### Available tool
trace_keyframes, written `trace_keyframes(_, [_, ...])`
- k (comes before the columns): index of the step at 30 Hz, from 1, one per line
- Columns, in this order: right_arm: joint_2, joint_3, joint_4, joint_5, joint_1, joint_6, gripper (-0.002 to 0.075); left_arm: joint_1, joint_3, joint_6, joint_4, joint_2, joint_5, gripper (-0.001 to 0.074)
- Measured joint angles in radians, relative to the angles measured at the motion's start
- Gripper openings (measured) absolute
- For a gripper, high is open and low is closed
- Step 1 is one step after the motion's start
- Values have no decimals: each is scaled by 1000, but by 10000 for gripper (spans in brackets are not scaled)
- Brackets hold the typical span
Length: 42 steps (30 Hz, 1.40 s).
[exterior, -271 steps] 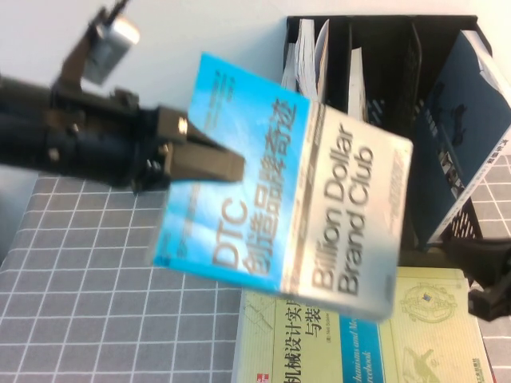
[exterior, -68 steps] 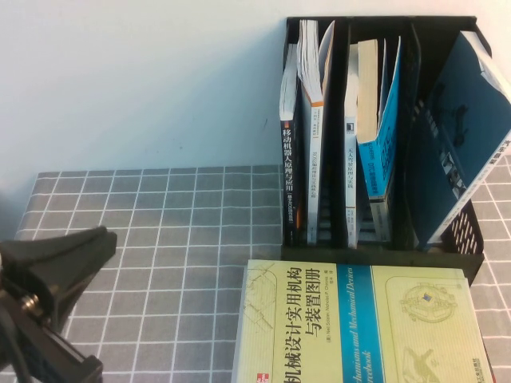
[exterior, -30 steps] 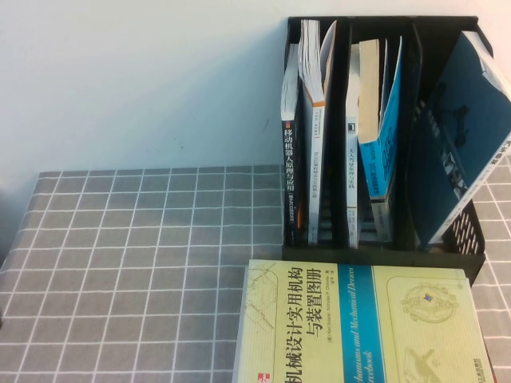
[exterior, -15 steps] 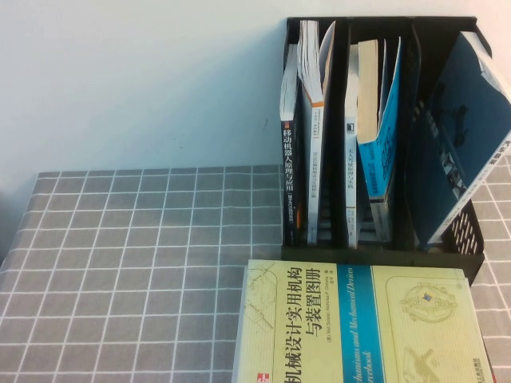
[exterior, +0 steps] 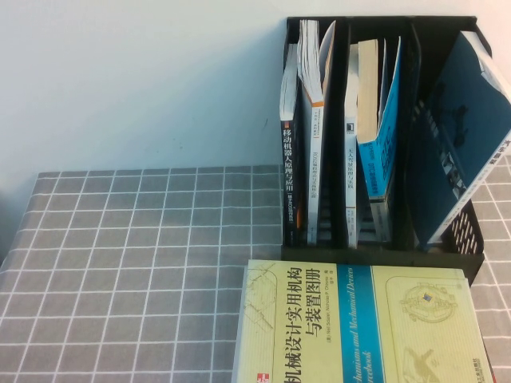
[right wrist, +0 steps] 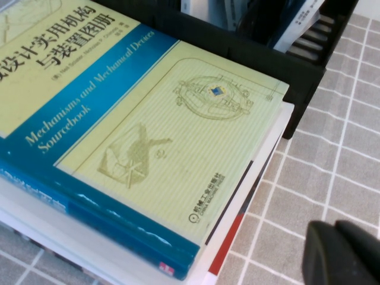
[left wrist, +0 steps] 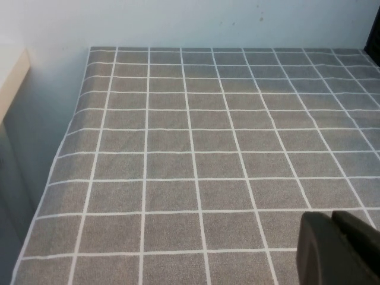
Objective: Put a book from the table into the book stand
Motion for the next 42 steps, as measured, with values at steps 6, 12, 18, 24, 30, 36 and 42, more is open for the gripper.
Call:
trace_keyframes(6, [0, 0, 0, 0, 0, 0, -3, 0, 0, 0, -3, 0, 2, -3])
trace_keyframes(12, [0, 0, 0, 0, 0, 0, -3, 0, -2, 0, -4, 0, 4, -3])
trace_keyframes(18, [-5, 5, 0, -2, 0, 2, -3, 0, -2, 1, -4, 0, 7, -3])
trace_keyframes(24, [-100, 63, -37, -170, -120, 40, -3, 0, -2, 2, -6, 0, 7, -3])
trace_keyframes(30, [-259, 191, -46, -346, -322, 45, -3, 0, -2, 2, -6, 0, 7, -3])
trace_keyframes(36, [-276, 253, -46, -330, -348, 48, -3, 0, -2, 2, -8, 0, 7, -3])
trace_keyframes(42, [-276, 257, -46, -207, -348, 56, -3, 0, -2, 5, -8, 0, 7, -3])
